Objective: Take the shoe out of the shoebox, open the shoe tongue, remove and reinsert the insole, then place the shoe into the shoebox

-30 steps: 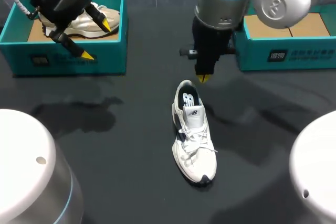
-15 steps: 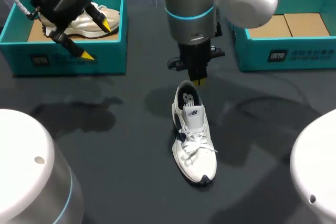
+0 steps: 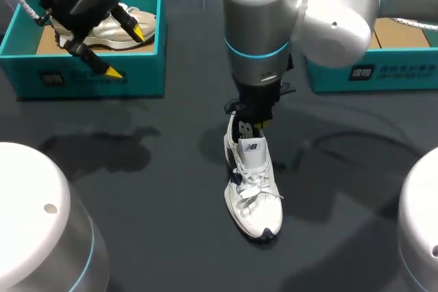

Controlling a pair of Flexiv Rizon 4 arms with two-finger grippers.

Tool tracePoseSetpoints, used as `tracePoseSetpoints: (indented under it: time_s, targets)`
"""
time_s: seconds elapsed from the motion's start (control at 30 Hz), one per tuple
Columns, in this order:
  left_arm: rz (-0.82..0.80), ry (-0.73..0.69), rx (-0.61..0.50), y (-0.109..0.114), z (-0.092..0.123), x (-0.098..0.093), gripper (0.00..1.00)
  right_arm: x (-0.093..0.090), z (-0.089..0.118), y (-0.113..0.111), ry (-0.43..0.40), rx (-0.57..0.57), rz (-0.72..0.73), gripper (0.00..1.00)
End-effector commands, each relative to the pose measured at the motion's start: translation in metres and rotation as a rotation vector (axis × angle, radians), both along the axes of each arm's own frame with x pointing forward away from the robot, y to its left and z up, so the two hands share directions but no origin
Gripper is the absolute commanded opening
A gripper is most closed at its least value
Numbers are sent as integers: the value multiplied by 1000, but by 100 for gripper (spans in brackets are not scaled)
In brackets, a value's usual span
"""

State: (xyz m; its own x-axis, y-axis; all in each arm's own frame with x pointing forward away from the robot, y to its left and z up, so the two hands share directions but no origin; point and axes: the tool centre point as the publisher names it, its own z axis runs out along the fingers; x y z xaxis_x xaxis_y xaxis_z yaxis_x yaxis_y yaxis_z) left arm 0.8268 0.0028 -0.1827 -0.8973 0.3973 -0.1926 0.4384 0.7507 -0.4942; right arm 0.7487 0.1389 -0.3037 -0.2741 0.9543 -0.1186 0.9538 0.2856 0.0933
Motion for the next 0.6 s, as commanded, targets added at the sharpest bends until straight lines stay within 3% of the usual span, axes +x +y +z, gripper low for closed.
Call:
tracePoseSetpoints:
  time_s: [0.03, 0.13, 0.4, 0.6]
  targets:
    - [-1, 1, 2, 0, 0, 1, 100, 0, 0, 0, 0, 0, 0, 0]
    - [-1, 1, 2, 0, 0, 1, 100, 0, 0, 0, 0, 0, 0, 0]
    - [-1, 1, 2, 0, 0, 1, 100, 18, -32, 20, -80, -48, 88, 0]
    - [-1, 1, 2, 0, 0, 1, 100, 24, -49, 19, -104, -85, 99, 0]
